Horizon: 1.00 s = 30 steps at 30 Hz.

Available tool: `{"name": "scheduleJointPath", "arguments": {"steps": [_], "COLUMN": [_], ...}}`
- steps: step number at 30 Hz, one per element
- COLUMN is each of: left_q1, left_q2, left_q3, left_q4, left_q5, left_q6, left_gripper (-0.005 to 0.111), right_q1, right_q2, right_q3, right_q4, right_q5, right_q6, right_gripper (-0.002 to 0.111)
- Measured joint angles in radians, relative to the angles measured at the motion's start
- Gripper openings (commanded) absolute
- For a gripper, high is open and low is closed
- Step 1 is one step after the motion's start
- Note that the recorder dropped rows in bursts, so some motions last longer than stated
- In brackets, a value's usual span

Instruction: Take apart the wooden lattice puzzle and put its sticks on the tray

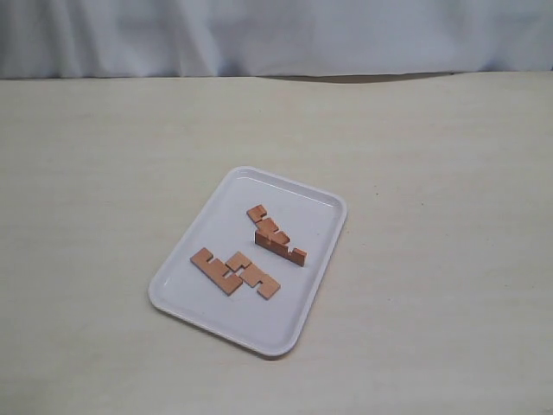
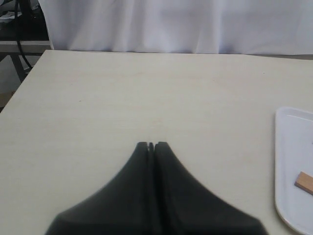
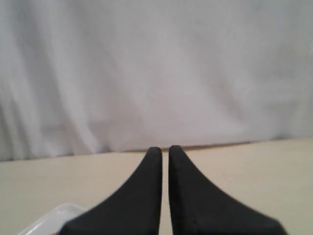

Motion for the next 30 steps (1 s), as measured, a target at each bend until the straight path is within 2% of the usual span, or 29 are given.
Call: {"name": "scheduleJointPath", "arguments": {"steps": [18,30], "left_q1": [0.000,0.000], "left_q2": [0.000,0.000], "left_q3": [0.000,0.000], "left_q4": [0.000,0.000], "left_q5": [0.000,0.000], "left_q6": [0.000,0.000], "left_gripper": [0.000,0.000], "right_q1": [0.000,0.000], "right_q2": [0.000,0.000], "right_q3": [0.034,0.034], "right_q4": [0.062,0.069], "right_q5": [0.084,0.299], "right_q6": [-0.002,-0.002], "right_gripper": [0.005,0.005]}}
